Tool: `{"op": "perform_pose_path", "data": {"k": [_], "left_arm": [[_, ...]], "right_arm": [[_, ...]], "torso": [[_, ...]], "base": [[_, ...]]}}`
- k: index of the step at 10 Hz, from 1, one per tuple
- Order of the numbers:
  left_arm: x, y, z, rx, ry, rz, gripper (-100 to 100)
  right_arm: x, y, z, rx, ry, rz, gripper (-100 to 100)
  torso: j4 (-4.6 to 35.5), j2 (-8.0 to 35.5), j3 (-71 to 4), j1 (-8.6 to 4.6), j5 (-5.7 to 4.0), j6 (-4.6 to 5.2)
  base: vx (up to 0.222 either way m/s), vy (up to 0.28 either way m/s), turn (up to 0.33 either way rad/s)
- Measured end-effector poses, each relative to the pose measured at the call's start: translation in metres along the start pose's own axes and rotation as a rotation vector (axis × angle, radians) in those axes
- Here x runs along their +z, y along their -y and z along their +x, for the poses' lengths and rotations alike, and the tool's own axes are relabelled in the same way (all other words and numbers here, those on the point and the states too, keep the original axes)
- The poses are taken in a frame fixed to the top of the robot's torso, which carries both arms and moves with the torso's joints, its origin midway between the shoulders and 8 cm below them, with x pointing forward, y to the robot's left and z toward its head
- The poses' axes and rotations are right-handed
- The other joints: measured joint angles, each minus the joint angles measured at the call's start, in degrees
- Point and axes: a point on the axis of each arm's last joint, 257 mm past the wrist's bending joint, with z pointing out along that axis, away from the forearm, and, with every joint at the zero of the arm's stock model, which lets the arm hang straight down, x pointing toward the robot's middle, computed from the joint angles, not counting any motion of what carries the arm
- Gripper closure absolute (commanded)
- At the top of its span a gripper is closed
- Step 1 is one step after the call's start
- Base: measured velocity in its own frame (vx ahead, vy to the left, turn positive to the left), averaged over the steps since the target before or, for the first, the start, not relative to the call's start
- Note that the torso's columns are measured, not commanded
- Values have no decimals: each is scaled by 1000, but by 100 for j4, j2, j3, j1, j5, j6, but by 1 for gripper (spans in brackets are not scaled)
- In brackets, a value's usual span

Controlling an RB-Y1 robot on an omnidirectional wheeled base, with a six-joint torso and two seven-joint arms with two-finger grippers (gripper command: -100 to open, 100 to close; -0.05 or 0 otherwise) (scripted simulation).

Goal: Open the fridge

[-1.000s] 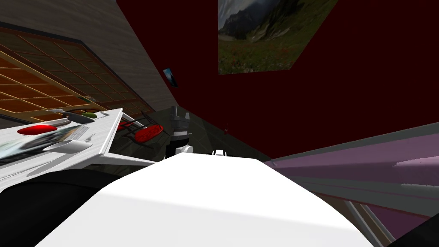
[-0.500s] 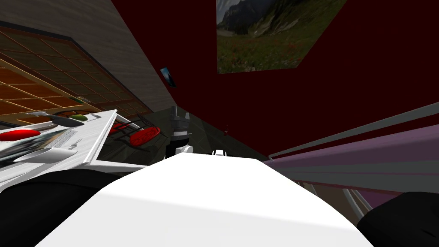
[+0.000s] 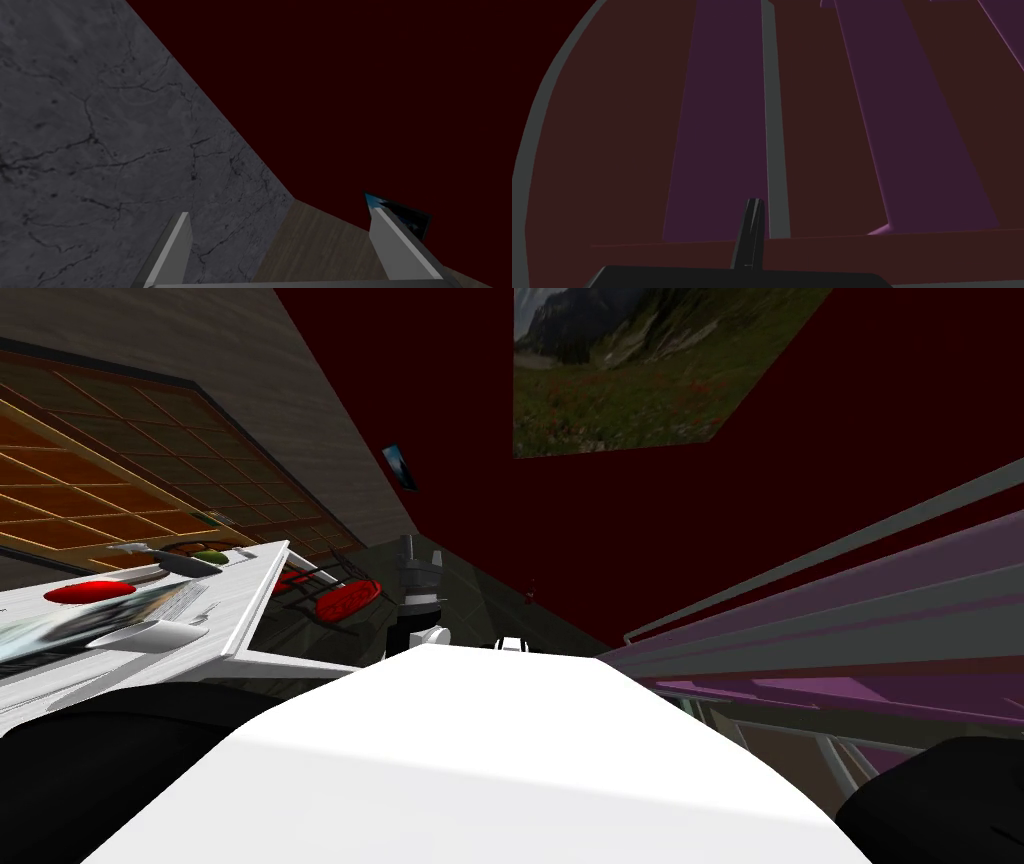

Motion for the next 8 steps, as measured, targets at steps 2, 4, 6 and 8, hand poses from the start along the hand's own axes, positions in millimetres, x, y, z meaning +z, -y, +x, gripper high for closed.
{"op": "perform_pose_path", "data": {"k": [2,4,6,8], "left_arm": [[0,0,0,0,0,0,0],[0,0,0,1,0,0,0],[0,0,0,1,0,0,0],[0,0,0,0,0,0,0]], "right_arm": [[7,-15,15,46,-16,-24,-100],[7,1,5,40,-15,-21,-100],[7,10,-4,40,-13,-22,-100],[10,20,-13,40,-12,-23,-100]], "torso": [[-6,-33,-18,-23,2,13],[-25,-79,-51,-38,-9,4],[-13,-47,-29,-14,0,6],[-4,-23,-12,-10,1,8]], "base": [[-71,-1,-6],[-13,-38,-1],[-20,-23,0],[-37,-14,-3]]}}
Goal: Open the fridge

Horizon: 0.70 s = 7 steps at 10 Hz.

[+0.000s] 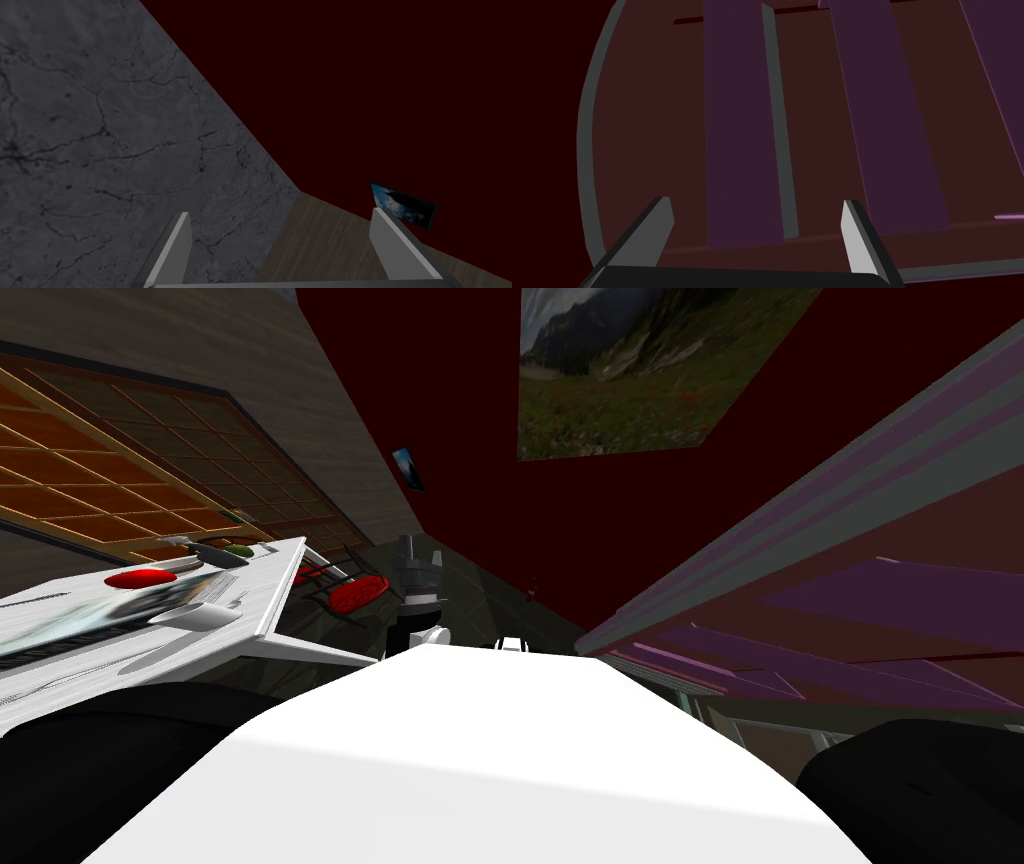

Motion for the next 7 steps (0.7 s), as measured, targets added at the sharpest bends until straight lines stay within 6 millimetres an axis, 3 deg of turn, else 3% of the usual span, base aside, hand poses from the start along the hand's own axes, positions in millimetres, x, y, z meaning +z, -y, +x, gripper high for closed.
{"op": "perform_pose_path", "data": {"k": [2,3,7], "left_arm": [[0,0,0,0,0,0,0],[0,0,0,0,0,0,0],[0,0,0,0,0,0,0]], "right_arm": [[0,11,-8,0,0,-1,-100],[0,12,-8,1,1,-1,0],[0,12,-8,1,1,-1,0]], "torso": [[-3,-8,-5,-6,-2,0],[-5,-17,-10,-7,-4,0],[-6,-16,-11,-7,-2,-1]], "base": [[-25,-11,-2],[0,0,0],[0,0,0]]}}
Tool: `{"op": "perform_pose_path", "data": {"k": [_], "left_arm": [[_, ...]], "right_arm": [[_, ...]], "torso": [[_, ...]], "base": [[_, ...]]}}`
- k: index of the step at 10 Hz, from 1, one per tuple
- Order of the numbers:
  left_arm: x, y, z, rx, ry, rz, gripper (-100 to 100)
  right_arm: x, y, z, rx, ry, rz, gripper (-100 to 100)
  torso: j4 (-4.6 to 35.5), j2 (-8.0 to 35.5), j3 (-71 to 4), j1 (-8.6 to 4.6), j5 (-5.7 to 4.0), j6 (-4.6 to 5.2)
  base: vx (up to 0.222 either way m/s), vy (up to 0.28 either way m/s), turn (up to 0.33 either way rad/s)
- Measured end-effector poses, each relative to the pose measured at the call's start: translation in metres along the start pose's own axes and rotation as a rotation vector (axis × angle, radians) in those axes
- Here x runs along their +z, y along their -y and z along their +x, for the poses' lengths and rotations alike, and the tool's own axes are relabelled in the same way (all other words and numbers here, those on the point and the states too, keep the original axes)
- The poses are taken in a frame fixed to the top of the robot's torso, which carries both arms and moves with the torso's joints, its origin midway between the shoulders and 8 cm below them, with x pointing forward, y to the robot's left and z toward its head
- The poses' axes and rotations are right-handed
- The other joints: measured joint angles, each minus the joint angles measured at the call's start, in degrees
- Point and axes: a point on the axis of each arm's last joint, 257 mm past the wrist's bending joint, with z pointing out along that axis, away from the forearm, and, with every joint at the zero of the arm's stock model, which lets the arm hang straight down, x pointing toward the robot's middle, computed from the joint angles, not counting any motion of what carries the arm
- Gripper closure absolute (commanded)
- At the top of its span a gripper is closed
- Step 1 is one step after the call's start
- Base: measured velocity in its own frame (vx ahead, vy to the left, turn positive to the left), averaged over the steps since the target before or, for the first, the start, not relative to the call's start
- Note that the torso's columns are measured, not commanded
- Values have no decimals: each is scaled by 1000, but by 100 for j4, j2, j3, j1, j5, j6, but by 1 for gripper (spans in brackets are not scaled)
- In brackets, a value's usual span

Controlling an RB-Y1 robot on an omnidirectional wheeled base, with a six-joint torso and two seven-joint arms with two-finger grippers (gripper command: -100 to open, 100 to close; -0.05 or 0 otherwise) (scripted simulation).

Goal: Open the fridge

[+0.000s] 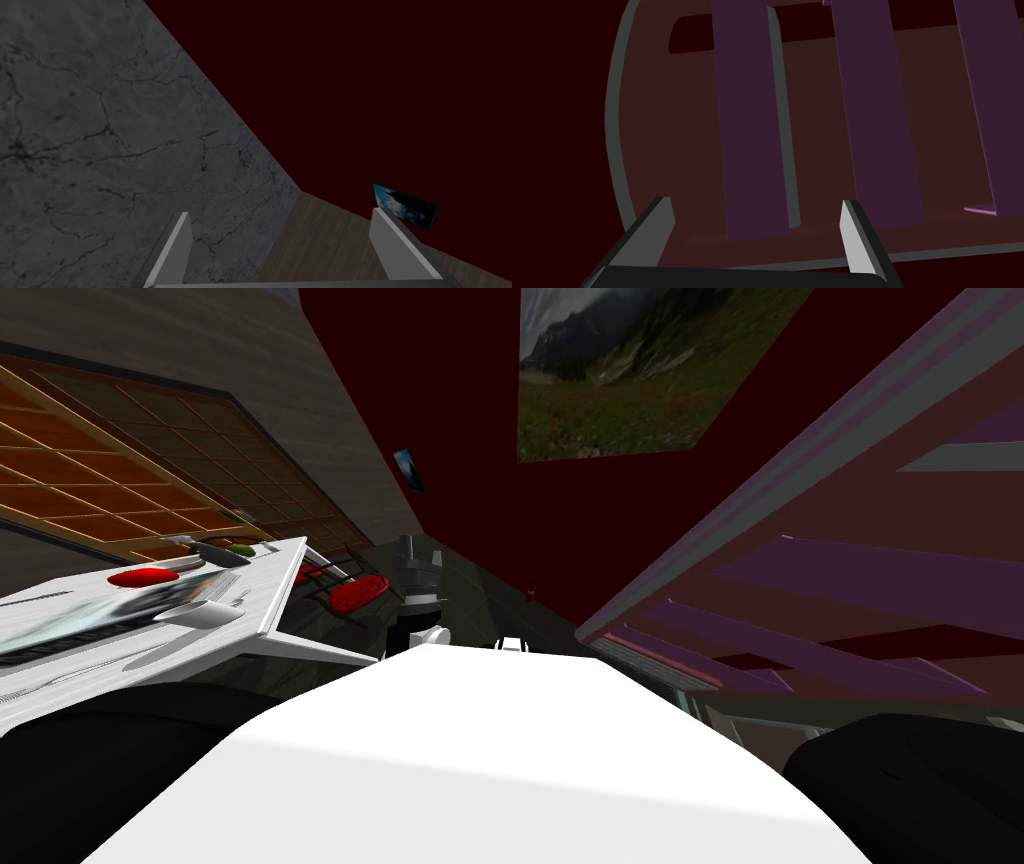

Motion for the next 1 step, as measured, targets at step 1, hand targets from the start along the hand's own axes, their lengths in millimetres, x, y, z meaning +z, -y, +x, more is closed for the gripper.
{"op": "perform_pose_path", "data": {"k": [1], "left_arm": [[0,0,0,0,0,0,0]], "right_arm": [[0,0,0,0,0,0,0]], "torso": [[1,2,1,0,0,0]], "base": [[0,0,0]]}}
